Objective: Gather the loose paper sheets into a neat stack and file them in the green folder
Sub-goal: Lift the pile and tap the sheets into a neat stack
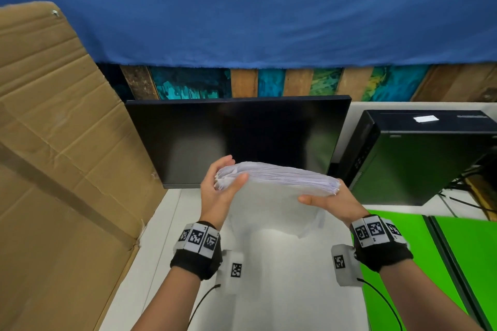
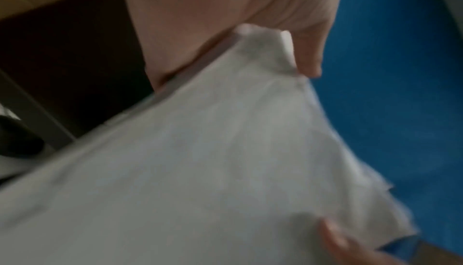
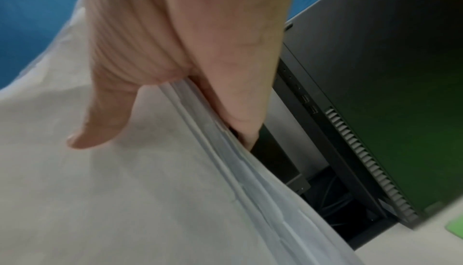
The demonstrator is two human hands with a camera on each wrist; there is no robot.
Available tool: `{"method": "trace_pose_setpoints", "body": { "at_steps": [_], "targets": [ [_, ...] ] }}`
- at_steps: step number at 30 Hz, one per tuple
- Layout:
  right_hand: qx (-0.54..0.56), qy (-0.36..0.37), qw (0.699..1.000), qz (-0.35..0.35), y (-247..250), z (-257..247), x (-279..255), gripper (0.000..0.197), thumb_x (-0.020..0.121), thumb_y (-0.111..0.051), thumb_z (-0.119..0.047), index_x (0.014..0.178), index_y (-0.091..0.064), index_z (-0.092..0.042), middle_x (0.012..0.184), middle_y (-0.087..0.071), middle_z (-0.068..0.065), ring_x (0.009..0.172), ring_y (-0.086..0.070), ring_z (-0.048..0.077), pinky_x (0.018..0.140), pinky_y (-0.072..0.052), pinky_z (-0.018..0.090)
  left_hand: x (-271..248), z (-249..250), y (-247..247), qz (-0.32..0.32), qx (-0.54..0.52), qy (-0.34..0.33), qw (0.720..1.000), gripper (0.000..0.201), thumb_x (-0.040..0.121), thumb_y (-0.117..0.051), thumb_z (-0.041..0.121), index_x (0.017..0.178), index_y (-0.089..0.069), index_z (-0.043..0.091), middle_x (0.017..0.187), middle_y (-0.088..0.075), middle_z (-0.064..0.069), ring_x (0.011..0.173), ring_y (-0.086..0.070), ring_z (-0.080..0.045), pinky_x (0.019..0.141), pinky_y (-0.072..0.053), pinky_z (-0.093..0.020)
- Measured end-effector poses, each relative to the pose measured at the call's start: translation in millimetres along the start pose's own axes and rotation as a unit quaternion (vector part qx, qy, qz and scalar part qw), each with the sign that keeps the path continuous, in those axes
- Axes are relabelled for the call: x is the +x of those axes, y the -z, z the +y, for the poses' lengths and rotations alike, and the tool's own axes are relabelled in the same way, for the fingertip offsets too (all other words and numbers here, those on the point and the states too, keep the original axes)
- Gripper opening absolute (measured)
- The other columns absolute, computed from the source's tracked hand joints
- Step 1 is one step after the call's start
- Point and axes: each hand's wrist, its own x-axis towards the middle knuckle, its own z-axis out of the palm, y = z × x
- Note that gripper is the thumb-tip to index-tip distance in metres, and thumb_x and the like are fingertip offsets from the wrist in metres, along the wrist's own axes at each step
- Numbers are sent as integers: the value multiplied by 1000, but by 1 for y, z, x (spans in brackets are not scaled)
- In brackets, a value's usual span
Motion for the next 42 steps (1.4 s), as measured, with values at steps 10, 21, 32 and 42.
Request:
{"method": "trace_pose_setpoints", "body": {
  "at_steps": [10,21,32,42],
  "targets": [
    [46,28,997,54,-10,1,-2,47,70,-76,8,108,-68,-17,96,-76,-9,92,-69,1,74,-51,10,4,7,-14,188,37,-114,975,8,87,-62,7,94,-65,7,92,-69,-4,88,-66,-10,80,-53,-20],
    [21,42,977,209,-23,2,16,17,87,-65,-11,71,-67,-17,60,-68,-6,59,-63,8,55,-52,16,9,-3,5,-35,49,-60,996,73,67,-75,42,131,-46,23,122,-60,9,115,-58,-11,95,-50,-26],
    [105,60,992,30,4,-29,-2,28,83,-58,11,98,-65,-12,83,-77,-8,77,-72,2,66,-55,15,9,-6,19,-67,36,95,993,62,48,-44,1,109,-57,7,86,-58,-1,75,-55,-14,54,-48,-14],
    [-22,0,986,166,-10,0,8,11,78,-75,-11,86,-71,-5,91,-72,21,80,-68,28,70,-57,31,7,8,1,-111,88,119,983,37,68,-68,-4,95,-68,21,95,-71,2,96,-65,-22,74,-54,-30]
  ]
}}
